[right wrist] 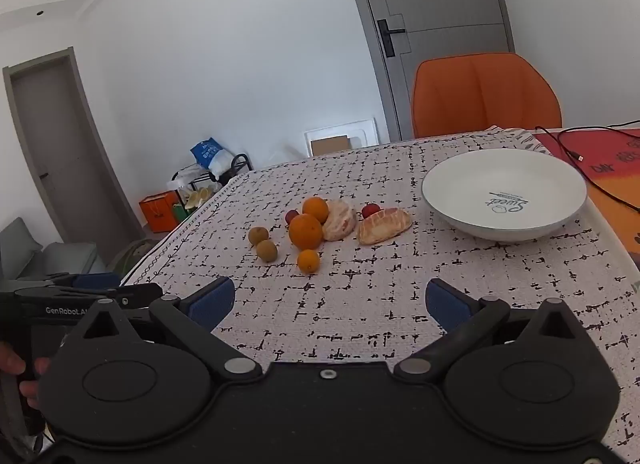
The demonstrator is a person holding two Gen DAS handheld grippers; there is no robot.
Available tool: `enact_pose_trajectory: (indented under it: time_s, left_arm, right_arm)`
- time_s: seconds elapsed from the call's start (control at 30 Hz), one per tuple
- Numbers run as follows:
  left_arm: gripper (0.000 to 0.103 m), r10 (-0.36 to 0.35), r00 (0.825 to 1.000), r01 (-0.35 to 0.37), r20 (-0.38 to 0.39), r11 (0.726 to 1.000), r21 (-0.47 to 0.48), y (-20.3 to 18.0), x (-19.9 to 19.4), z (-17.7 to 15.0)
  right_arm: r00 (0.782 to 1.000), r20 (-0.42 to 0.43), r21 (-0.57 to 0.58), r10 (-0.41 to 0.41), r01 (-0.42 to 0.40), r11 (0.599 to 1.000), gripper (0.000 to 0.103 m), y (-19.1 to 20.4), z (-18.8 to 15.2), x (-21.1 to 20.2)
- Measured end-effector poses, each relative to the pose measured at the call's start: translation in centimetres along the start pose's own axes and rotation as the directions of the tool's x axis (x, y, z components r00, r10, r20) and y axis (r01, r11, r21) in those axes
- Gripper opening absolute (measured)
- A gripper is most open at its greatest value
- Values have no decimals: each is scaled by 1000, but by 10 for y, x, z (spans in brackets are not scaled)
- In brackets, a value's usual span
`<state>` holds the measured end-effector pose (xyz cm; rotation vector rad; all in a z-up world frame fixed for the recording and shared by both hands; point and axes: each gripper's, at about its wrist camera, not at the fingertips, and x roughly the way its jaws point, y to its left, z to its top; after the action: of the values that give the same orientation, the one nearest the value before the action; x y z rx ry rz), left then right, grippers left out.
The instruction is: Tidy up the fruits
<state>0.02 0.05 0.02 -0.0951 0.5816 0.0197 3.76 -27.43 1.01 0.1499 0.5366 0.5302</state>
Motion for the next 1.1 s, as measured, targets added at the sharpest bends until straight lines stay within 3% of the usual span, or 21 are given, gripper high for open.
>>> enact_pose_trajectory:
  time_s: [1.1]
  left_arm:
    - [103,3,1000,-3,8,1000,5,3,-3,1]
  right_arm:
    - [1000,14,-32,-12,12,999,103,5,0,2]
